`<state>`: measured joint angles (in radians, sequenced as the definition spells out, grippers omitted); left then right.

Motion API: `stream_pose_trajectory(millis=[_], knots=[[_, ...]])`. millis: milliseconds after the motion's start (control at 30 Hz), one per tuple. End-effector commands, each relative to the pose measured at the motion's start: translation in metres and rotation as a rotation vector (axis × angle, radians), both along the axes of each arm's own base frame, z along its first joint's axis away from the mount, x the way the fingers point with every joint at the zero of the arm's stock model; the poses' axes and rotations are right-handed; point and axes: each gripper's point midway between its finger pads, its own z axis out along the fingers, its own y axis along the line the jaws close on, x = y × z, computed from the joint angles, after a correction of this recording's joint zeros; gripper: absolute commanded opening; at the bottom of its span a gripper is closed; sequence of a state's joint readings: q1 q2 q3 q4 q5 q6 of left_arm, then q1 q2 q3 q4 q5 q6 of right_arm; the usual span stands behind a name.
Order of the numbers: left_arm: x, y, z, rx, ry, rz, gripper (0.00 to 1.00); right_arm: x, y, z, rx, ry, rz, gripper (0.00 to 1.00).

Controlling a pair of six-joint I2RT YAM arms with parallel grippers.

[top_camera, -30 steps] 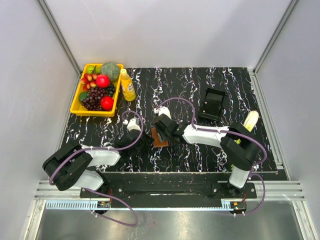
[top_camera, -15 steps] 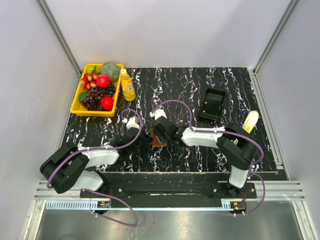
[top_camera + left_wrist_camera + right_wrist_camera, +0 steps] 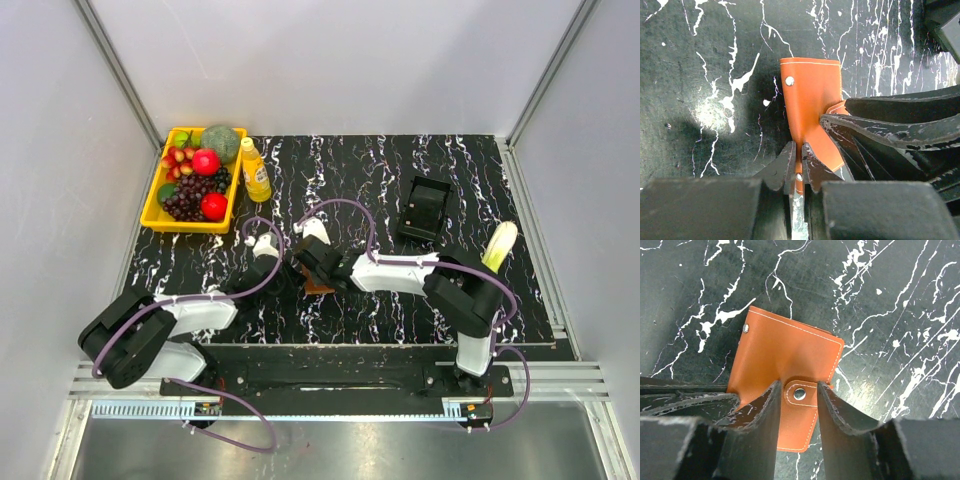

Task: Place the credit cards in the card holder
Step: Open the card holder at the center of the board.

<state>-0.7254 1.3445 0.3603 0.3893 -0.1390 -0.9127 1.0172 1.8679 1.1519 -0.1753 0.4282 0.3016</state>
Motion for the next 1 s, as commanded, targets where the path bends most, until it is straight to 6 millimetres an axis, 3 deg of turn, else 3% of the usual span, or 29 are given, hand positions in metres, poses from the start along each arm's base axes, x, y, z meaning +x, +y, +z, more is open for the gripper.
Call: stream_pose_trajectory(millis=[0, 133, 333, 500, 600, 967], knots=[[0.012, -0.01, 0.035, -0.077, -0.102, -0.005, 0.0, -0.004, -0.01, 0.002, -0.022, 0.004, -0.067, 0.4], [0.012, -0.011, 0.038, -0.08, -0.112, -0.008, 0.0, -0.002, -0.013, -0.009, -0.063, 0.015, -0.089, 0.3], [0.012, -0.01, 0.037, -0.075, -0.111, -0.004, 0.0, -0.004, -0.016, -0.013, -0.081, 0.043, -0.124, 0.28], [0.011, -0.006, 0.037, -0.067, -0.112, 0.008, 0.0, -0.003, -0.025, -0.009, -0.089, 0.026, -0.174, 0.07], [0.012, -0.003, 0.037, -0.059, -0.114, 0.021, 0.0, -0.002, -0.027, -0.005, -0.082, 0.016, -0.187, 0.0], [0.009, 0.008, 0.024, -0.007, -0.09, 0.05, 0.0, -0.001, -0.043, 0.001, -0.081, 0.006, -0.235, 0.0]])
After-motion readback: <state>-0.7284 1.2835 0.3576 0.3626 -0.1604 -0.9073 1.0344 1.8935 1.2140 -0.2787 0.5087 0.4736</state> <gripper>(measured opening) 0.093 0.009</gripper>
